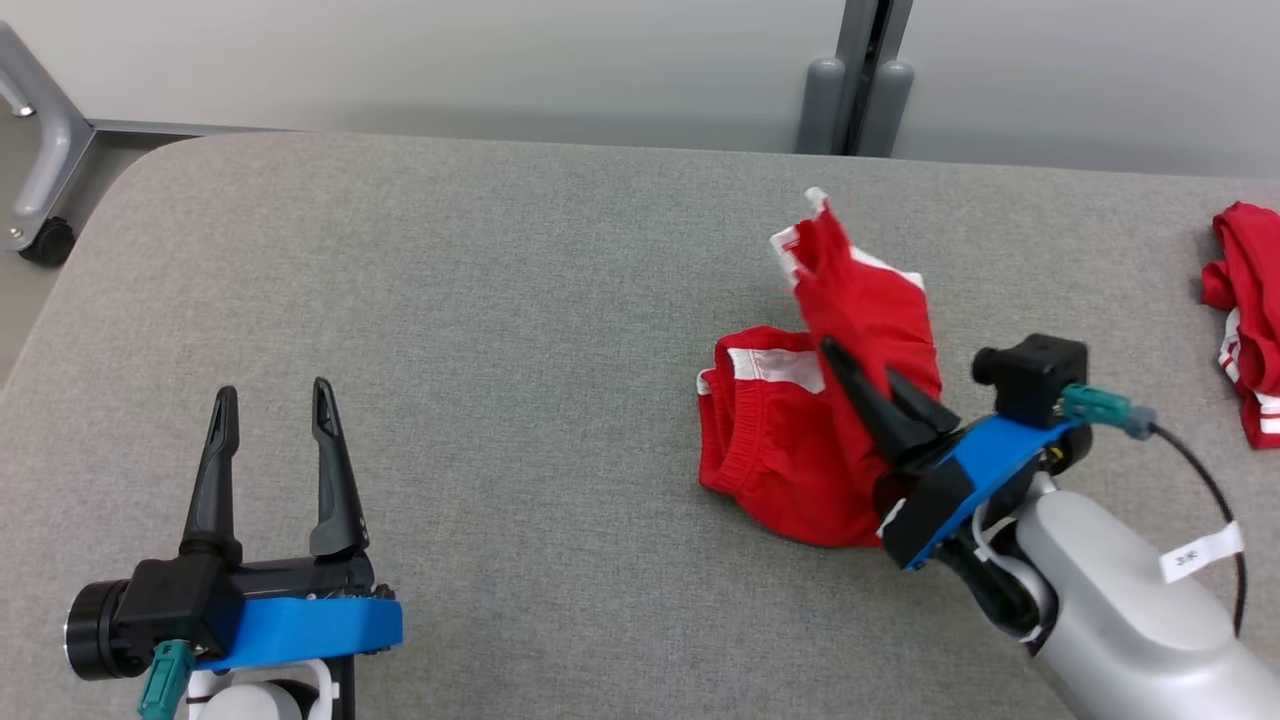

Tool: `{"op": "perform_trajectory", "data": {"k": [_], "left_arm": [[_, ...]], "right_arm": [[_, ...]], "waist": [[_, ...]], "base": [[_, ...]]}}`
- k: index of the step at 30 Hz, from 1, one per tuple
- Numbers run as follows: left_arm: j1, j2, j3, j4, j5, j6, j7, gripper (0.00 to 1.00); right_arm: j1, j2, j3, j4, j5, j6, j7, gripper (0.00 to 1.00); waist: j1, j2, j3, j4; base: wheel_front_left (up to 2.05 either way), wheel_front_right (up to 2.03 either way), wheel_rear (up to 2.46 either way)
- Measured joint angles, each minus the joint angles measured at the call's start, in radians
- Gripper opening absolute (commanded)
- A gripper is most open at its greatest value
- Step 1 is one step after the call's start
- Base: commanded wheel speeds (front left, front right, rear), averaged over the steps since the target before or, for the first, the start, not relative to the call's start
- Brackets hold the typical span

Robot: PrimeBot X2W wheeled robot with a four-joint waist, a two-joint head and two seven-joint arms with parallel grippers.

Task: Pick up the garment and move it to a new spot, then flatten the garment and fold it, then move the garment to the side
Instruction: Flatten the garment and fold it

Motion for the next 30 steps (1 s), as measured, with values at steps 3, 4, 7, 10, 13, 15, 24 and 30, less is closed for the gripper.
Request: {"op": "perform_trajectory", "data": {"k": [3, 4, 7, 10, 13, 15, 24, 30], "left_arm": [[-0.001, 0.0, -0.004, 0.001, -0.005, 0.003, 0.0, 1.0], [-0.001, 0.0, -0.005, 0.001, -0.007, 0.003, 0.0, 1.0], [-0.003, 0.0, -0.007, 0.001, -0.008, 0.005, 0.0, 1.0], [-0.003, 0.0, -0.007, 0.0, -0.008, 0.005, 0.0, 1.0], [-0.005, 0.0, -0.008, 0.0, -0.015, 0.007, 0.0, 1.0], [-0.01, 0.0, -0.009, 0.0, -0.016, 0.009, 0.0, 1.0], [-0.019, 0.0, -0.011, 0.003, -0.015, 0.012, 0.0, 1.0], [-0.017, 0.0, -0.006, 0.002, -0.003, 0.012, 0.0, 1.0]], "right_arm": [[0.009, 0.023, 0.015, -0.007, -0.032, 0.0, 0.016, 0.0], [0.018, 0.029, 0.016, -0.009, -0.034, 0.0, 0.02, 0.0], [0.051, 0.048, 0.026, -0.015, -0.044, 0.0, 0.032, 0.0], [0.077, 0.066, 0.034, -0.021, -0.054, 0.0, 0.041, 0.0], [0.099, 0.082, 0.037, -0.019, -0.063, 0.0, 0.041, 0.18], [0.103, 0.093, 0.042, -0.021, -0.07, 0.0, 0.037, 1.0], [0.114, 0.089, -0.022, -0.061, -0.092, 0.0, -0.034, 1.0], [0.162, 0.066, -0.155, -0.102, -0.149, 0.0, -0.057, 1.0]], "waist": [[0.0, 0.0, 0.003, 0.007], [0.0, 0.0, 0.004, 0.009], [0.0, 0.0, 0.007, 0.014], [0.0, 0.0, 0.011, 0.015], [0.0, 0.0, 0.018, 0.015], [0.0, 0.0, 0.022, 0.014], [0.0, 0.0, 0.017, -0.006], [0.0, 0.0, 0.004, -0.032]], "base": [[0.0, 0.0, 0.0], [0.0, 0.0, 0.0], [0.0, 0.0, 0.0], [0.0, 0.0, 0.0], [0.0, 0.0, 0.0], [0.0, 0.0, 0.0], [0.0, 0.0, 0.0], [0.0, 0.0, 0.0]]}}
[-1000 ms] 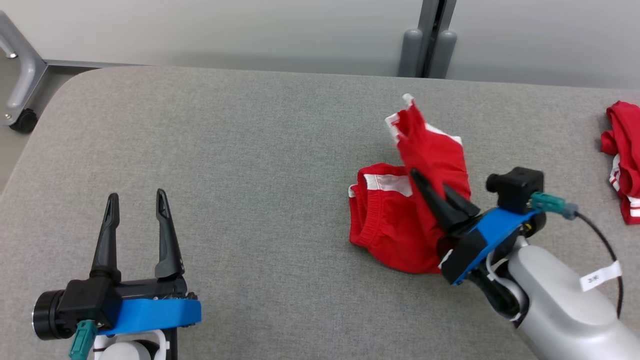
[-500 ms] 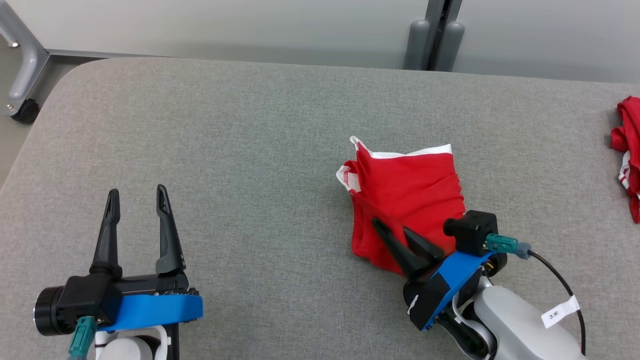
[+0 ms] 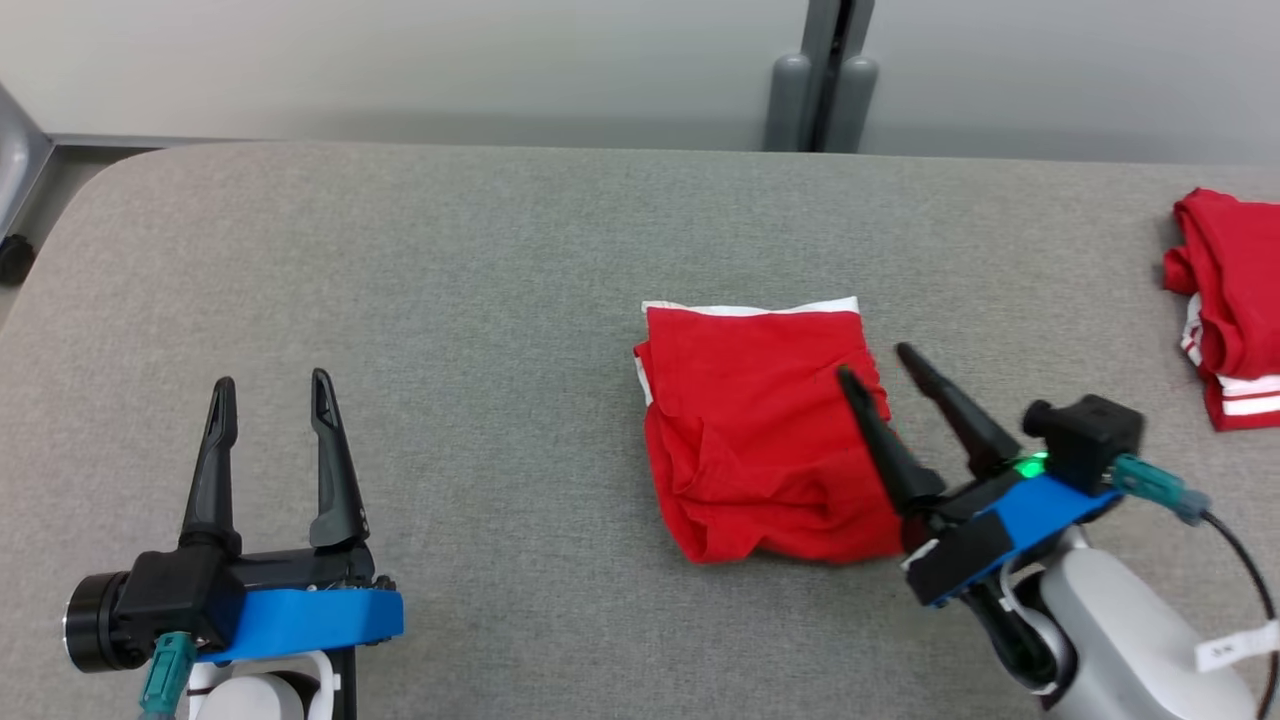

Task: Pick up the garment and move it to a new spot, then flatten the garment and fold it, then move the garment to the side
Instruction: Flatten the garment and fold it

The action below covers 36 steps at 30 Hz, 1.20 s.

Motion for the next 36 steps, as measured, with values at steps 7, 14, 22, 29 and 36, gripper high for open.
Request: {"op": "perform_trajectory", "data": {"k": [7, 14, 22, 29, 36], "left_arm": [[0.011, 0.0, 0.009, 0.009, 0.02, -0.011, 0.0, 1.0], [0.038, 0.0, 0.023, 0.032, 0.039, -0.02, 0.0, 1.0], [0.081, 0.003, 0.033, 0.07, 0.056, -0.028, 0.0, 1.0], [0.098, 0.022, 0.03, 0.103, 0.075, -0.035, 0.0, 1.0], [0.112, 0.036, 0.026, 0.108, 0.082, -0.035, 0.0, 1.0]], "right_arm": [[0.106, 0.028, -0.221, -0.065, -0.113, 0.0, -0.004, 1.0], [0.215, 0.083, -0.362, -0.114, -0.193, 0.0, -0.004, 1.0], [0.307, 0.128, -0.448, -0.158, -0.295, 0.0, -0.004, 1.0], [0.365, 0.16, -0.495, -0.197, -0.379, 0.0, -0.004, 1.0], [0.402, 0.182, -0.517, -0.233, -0.433, 0.0, 0.01, 1.0]], "waist": [[0.0, 0.0, -0.024, -0.042], [0.0, 0.0, -0.059, -0.075], [0.0, 0.0, -0.101, -0.1], [0.0, 0.0, -0.126, -0.1], [0.0, 0.0, -0.141, -0.094]], "base": [[0.0, 0.0, 0.0], [0.0, 0.0, 0.0], [0.0, 0.0, 0.0], [0.0, 0.0, 0.0], [0.0, 0.0, 0.0]]}}
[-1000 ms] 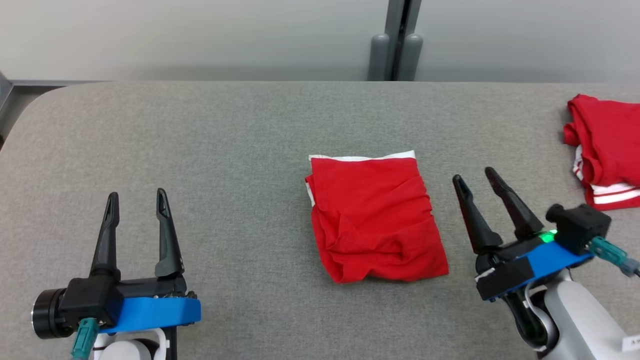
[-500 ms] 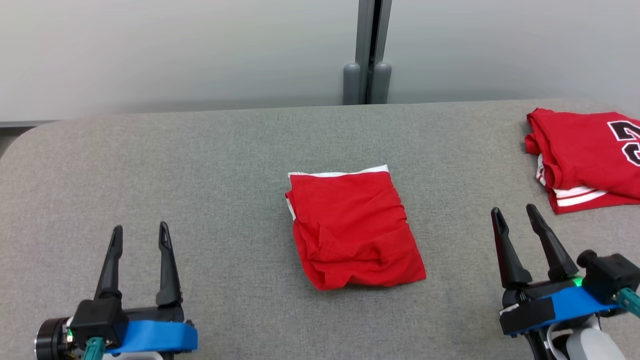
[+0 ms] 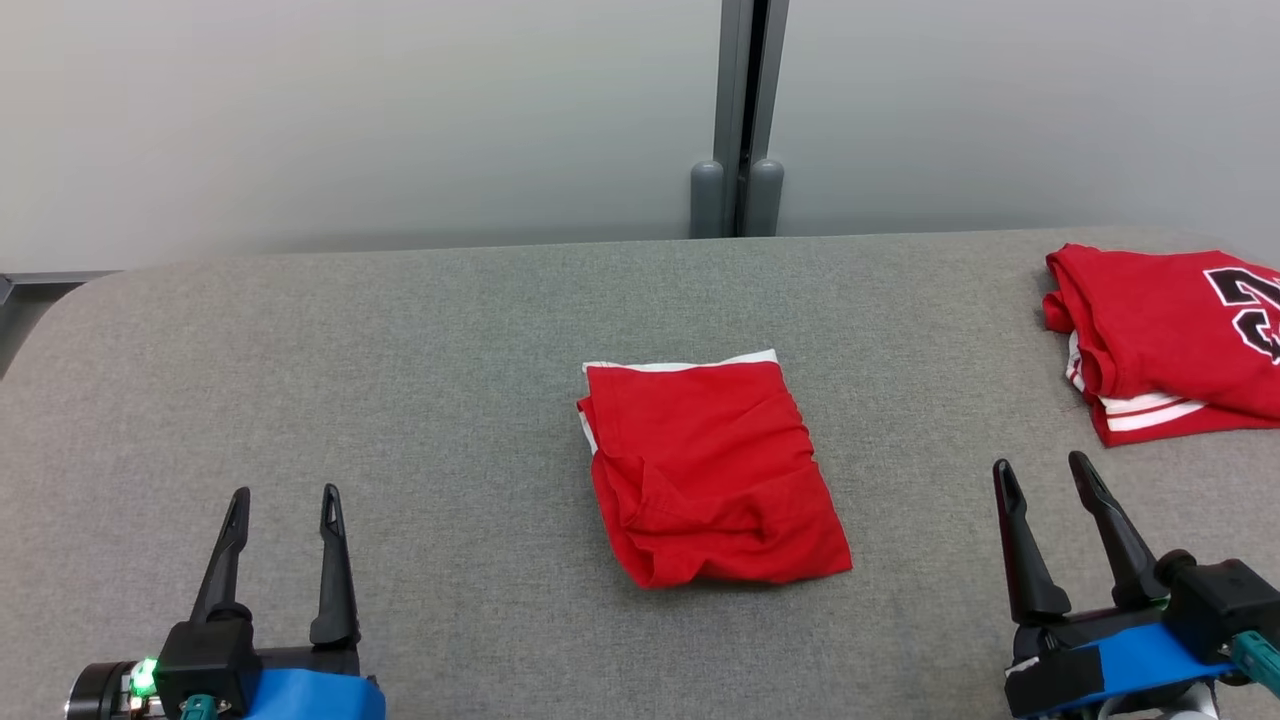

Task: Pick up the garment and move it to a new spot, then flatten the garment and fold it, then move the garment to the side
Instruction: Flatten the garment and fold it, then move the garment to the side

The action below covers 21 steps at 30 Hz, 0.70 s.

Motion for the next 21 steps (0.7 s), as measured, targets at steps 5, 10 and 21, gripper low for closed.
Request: {"op": "perform_trajectory", "data": {"k": [5, 10, 21], "left_arm": [[0.0, 0.01, -0.01, 0.004, 0.001, -0.009, 0.0, 1.0], [0.0, 0.02, -0.013, 0.006, -0.001, -0.01, 0.0, 1.0], [-0.008, 0.024, -0.017, 0.014, -0.015, -0.005, 0.0, 1.0]], "right_arm": [[0.016, 0.011, -0.016, -0.02, -0.016, 0.0, 0.018, 1.0], [0.027, 0.019, -0.024, -0.03, -0.028, 0.0, 0.035, 1.0], [0.031, 0.024, -0.024, -0.032, -0.028, 0.0, 0.045, 1.0]], "waist": [[0.0, 0.0, -0.006, 0.006], [0.0, 0.0001, -0.009, 0.009], [0.0, 0.0, -0.002, 0.011]], "base": [[0.0, 0.0, 0.0], [0.0, 0.0, 0.0], [0.0, 0.0, 0.0]]}}
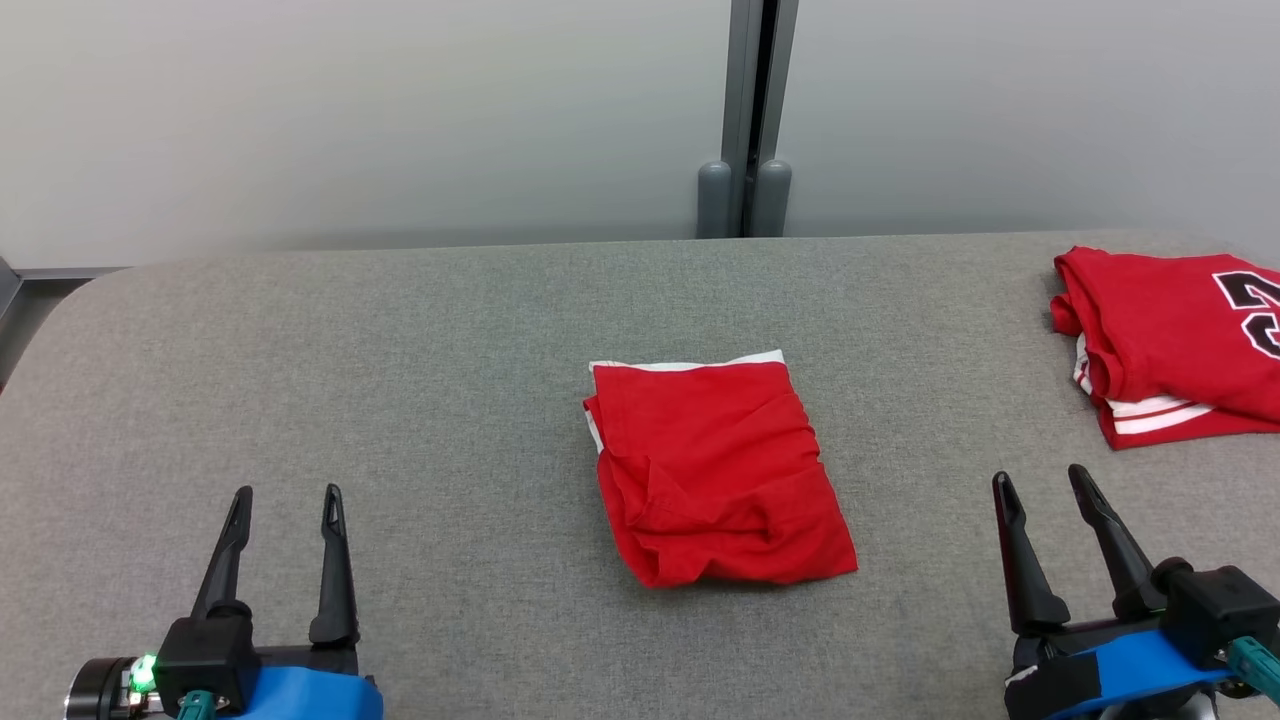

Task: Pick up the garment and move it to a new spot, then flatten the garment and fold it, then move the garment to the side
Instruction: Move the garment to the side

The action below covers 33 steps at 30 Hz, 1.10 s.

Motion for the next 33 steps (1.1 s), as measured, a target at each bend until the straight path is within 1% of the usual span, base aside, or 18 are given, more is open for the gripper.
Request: {"op": "perform_trajectory", "data": {"k": [10, 14, 19, 25, 33], "left_arm": [[-0.004, 0.004, -0.006, 0.004, -0.005, 0.005, 0.0, 1.0], [-0.012, 0.006, -0.007, -0.004, -0.009, 0.009, 0.0, 1.0], [-0.036, 0.006, -0.009, -0.012, -0.011, 0.014, 0.0, 1.0], [-0.07, -0.003, -0.022, -0.02, -0.015, 0.018, 0.0, 1.0], [-0.098, -0.017, -0.035, -0.028, -0.021, 0.027, 0.0, 1.0]], "right_arm": [[-0.008, -0.004, -0.003, 0.02, 0.001, 0.0, 0.006, 1.0], [-0.067, -0.017, 0.013, 0.021, 0.005, 0.0, 0.007, 1.0], [-0.182, -0.035, 0.064, 0.056, 0.011, 0.0, 0.052, 1.0], [-0.308, -0.067, 0.1, 0.152, 0.011, 0.0, 0.107, 1.0], [-0.394, -0.09, 0.134, 0.356, 0.032, 0.0, 0.174, 1.0]], "waist": [[0.0, 0.0, 0.001, 0.008], [0.0, 0.0, 0.011, 0.016], [0.0, 0.0, 0.031, 0.034], [0.0, 0.0, 0.062, 0.076], [0.0, 0.0, 0.107, 0.141]], "base": [[0.0, 0.0, 0.0], [0.0, 0.0, 0.0], [0.0, 0.0, 0.0], [0.0, 0.0, 0.0], [0.0, 0.0, 0.0]]}}
